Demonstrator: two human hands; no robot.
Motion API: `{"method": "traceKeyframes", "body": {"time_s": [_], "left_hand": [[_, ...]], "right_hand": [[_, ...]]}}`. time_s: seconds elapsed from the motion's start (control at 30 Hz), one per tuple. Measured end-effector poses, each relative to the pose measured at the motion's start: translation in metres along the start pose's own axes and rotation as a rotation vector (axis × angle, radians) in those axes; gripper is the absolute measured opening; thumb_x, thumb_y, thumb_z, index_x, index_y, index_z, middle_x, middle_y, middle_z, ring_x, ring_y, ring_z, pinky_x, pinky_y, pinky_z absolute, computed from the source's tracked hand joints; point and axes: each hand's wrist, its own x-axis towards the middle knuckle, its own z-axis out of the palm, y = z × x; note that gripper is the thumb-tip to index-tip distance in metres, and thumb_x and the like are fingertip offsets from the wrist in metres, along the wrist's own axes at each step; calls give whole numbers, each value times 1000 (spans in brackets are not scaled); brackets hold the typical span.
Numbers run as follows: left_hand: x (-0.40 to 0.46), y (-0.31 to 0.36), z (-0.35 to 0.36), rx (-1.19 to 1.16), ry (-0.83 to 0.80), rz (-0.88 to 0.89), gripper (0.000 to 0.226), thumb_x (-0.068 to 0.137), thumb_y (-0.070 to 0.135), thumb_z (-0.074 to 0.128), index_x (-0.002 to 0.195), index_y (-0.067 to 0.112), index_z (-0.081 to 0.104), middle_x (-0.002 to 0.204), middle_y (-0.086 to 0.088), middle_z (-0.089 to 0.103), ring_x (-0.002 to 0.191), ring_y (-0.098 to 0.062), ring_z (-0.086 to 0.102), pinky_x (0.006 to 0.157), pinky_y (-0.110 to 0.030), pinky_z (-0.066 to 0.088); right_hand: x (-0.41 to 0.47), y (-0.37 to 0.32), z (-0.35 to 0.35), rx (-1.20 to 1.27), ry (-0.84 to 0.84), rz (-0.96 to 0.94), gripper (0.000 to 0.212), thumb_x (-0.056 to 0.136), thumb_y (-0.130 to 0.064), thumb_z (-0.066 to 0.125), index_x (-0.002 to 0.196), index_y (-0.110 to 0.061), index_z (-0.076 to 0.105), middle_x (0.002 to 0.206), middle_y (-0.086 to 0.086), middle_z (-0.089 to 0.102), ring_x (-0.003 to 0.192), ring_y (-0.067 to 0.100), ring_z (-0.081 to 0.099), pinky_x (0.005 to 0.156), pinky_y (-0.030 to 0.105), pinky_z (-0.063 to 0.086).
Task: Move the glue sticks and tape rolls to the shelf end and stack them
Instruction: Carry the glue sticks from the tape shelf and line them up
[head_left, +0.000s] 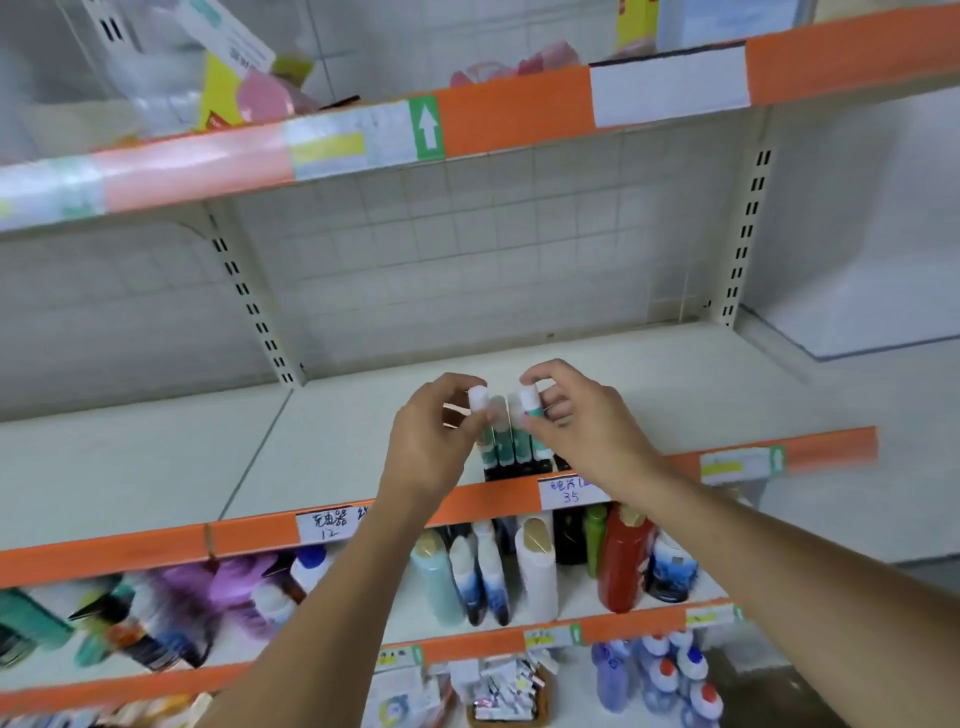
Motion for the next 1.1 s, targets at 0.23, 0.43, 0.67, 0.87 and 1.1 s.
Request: {"method": "traceKeyframes", "body": {"time_s": [0.23,0.43,0.67,0.87,1.1], "left_hand": [[-16,-21,-3,41,12,-50,28,90,16,68,110,27,53,89,10,64,64,-1,62,55,-9,43],[-15,-32,11,70,6,-7,21,92,17,65,103,28,51,91,14,65,71,1,63,62,-17,50],[-18,-46,18,99,32,82,20,94,19,63,107,30,53,107,15,59,82,0,64,71,-17,51],[-19,-51,21,184,42,175,18,96,19,61,108,29,54,107,16,51,84,2,64,71,-9,47],[-20,-54,22,227,37,223,14,96,15,61,104,25,56,108,15,49,88,0,61,71,-11,46]], "right_hand": [[-3,10,32,-34,107,-100,34,87,-9,74,113,-24,59,105,-7,57,86,4,63,77,32,58],[-15,27,48,-32,210,-143,36,83,-7,77,114,-18,63,104,-9,49,94,3,58,78,30,59],[-13,31,61,-51,249,-163,38,83,-7,78,115,-20,62,103,-9,50,93,5,59,78,31,59],[-13,33,71,-91,272,-177,34,83,-9,79,113,-16,63,104,-9,51,93,6,59,76,32,60],[-13,37,76,-119,242,-202,30,85,-4,75,109,-14,61,107,-5,51,92,14,63,76,37,60]]}}
